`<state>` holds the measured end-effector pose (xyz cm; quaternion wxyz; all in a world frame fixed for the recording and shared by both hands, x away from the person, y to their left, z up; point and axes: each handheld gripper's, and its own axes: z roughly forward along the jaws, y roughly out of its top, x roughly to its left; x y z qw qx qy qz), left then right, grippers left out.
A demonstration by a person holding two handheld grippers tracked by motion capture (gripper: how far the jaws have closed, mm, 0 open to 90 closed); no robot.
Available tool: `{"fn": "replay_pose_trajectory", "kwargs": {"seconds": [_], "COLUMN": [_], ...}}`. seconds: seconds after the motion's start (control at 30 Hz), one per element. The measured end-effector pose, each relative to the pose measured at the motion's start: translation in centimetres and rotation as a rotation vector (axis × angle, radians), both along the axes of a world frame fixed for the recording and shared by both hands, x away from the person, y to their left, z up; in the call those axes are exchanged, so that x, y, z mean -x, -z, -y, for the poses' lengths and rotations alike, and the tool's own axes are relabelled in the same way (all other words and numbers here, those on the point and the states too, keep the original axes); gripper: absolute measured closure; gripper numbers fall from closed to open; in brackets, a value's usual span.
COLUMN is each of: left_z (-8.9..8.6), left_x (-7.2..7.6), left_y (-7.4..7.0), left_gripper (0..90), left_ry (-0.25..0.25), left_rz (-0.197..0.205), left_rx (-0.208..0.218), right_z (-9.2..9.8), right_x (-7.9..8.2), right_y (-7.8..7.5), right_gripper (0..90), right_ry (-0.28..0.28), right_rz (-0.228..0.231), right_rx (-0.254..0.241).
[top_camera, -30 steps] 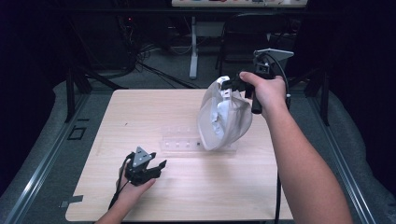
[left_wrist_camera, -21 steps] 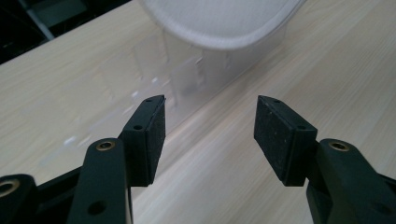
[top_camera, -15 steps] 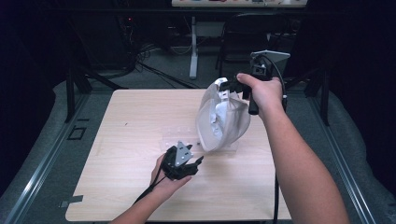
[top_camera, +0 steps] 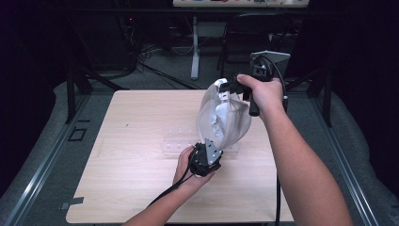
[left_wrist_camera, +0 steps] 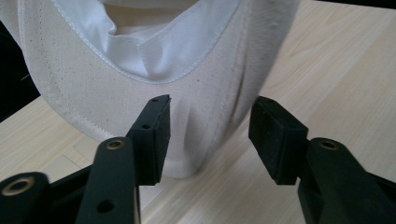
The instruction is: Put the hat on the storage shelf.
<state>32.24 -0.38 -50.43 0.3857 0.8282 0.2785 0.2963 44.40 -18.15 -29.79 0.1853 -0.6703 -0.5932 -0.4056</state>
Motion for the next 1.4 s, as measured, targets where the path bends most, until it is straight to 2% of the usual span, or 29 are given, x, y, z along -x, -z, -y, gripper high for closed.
{"fn": "replay_pose_trajectory", "kwargs": {"seconds": [0.07, 0.23, 0.33, 0.47, 0.7, 0.83, 0.9, 1.07, 1.33, 1.4], "left_z": [-0.2, -1.0, -1.5, -2.4, -4.9, -6.3, -6.9, -8.2, -9.1, -9.1], "left_x": [-0.1, -0.3, -0.3, -0.3, -1.2, -2.0, -2.3, -3.2, -4.0, -4.1], "left_y": [-0.1, -0.2, -0.2, -0.3, -0.3, -0.4, -0.3, 0.0, 0.6, 0.7], "left_gripper": [58.2, 73.8, 78.1, 80.6, 81.5, 81.8, 82.2, 83.4, 84.3, 84.5], "left_ry": [-0.011, -0.017, -0.018, 0.005, 0.049, 0.103, 0.130, 0.193, 0.250, 0.262], "left_rz": [0.010, 0.016, 0.021, 0.025, -0.020, -0.056, -0.060, -0.047, -0.053, -0.046], "left_rx": [-0.018, -0.017, -0.013, 0.003, 0.093, 0.171, 0.190, 0.216, 0.272, 0.274], "right_z": [0.1, 0.3, 0.4, 0.3, -0.2, -0.6, -0.7, -1.1, -1.6, -1.6], "right_x": [0.0, 0.0, 0.1, 0.1, 0.2, 0.2, 0.1, 0.0, -0.1, -0.1], "right_y": [0.0, 0.0, 0.0, -0.1, -0.4, -0.4, -0.4, -0.3, -0.1, -0.1], "right_gripper": [81.8, 81.8, 81.7, 81.6, 81.6, 81.6, 81.5, 81.5, 81.5, 81.5], "right_ry": [-0.005, 0.000, 0.002, 0.003, -0.009, -0.016, -0.016, -0.021, -0.025, -0.028], "right_rz": [0.000, 0.000, 0.000, 0.002, 0.006, 0.012, 0.013, 0.015, 0.016, 0.016], "right_rx": [0.002, 0.008, 0.017, 0.012, 0.022, 0.022, 0.022, 0.022, 0.021, 0.026]}}
